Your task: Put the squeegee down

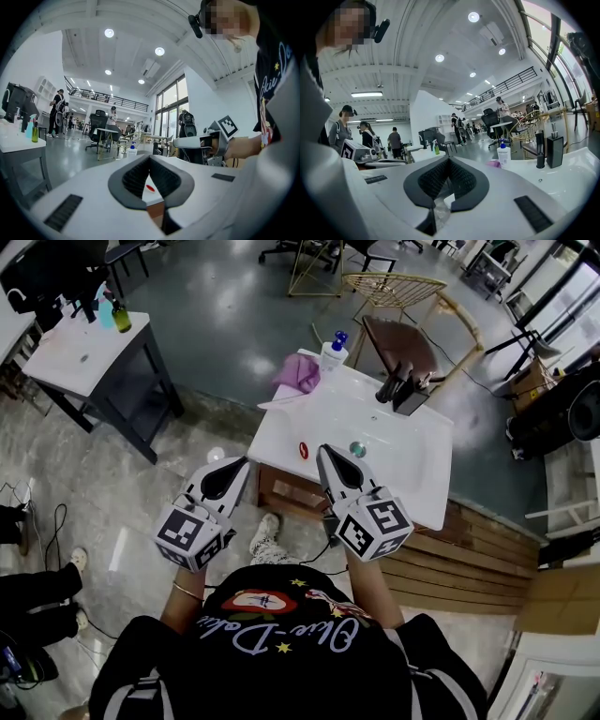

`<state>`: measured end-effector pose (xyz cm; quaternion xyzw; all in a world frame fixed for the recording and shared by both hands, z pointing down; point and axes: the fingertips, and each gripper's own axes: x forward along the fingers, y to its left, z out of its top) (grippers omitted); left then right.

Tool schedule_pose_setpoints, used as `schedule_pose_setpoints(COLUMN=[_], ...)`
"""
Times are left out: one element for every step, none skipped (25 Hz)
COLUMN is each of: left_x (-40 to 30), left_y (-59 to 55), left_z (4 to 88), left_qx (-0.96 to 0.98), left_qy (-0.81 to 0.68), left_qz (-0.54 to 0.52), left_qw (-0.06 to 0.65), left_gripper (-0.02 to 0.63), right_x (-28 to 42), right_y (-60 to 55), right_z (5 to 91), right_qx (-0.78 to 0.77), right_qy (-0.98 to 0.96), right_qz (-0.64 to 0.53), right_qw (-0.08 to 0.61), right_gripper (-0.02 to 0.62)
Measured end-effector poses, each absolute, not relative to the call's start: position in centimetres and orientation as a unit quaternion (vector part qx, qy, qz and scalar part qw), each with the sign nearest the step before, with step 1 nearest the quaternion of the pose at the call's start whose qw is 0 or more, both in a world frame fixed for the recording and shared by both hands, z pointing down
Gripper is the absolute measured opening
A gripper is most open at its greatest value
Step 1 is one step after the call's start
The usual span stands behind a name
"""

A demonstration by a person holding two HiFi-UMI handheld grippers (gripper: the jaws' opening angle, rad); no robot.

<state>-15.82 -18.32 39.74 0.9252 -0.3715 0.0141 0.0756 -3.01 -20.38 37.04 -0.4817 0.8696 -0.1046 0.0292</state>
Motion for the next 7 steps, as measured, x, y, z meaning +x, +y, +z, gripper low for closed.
schedule_pose_setpoints(left_x=[-15.83,-15.85,-15.87,-15.91,-15.97,-16.03,-16.1], left_y=[-18.32,-18.29,-18.26,-18.22,-18.19,-18.17,-18.15], left_z=[39.74,39.73,39.72,39.72,39.74,39.76,39.79], left_qx=[0.925,0.926,0.926,0.926,0.926,0.926,0.926], left_qy=[-0.371,-0.371,-0.37,-0.369,-0.369,-0.369,-0.369], left_qz=[0.014,0.014,0.014,0.014,0.014,0.015,0.015], left_qw=[0.076,0.076,0.076,0.076,0.076,0.077,0.077], left_gripper=[-0.006,-0.006,-0.006,-0.006,-0.006,-0.006,-0.006], right_x=[-3.0,-3.01,-3.04,-3.09,-3.17,-3.25,-3.34], right_y=[-20.39,-20.39,-20.39,-20.38,-20.38,-20.37,-20.37], right_z=[37.06,37.07,37.07,37.07,37.07,37.07,37.07], right_qx=[-0.482,-0.483,-0.483,-0.484,-0.484,-0.483,-0.483], right_qy=[0.869,0.869,0.868,0.868,0.868,0.869,0.869], right_qz=[-0.105,-0.105,-0.106,-0.106,-0.106,-0.106,-0.106], right_qw=[0.029,0.029,0.029,0.03,0.029,0.029,0.029], right_gripper=[-0.006,-0.006,-0.006,-0.006,-0.006,-0.006,-0.006])
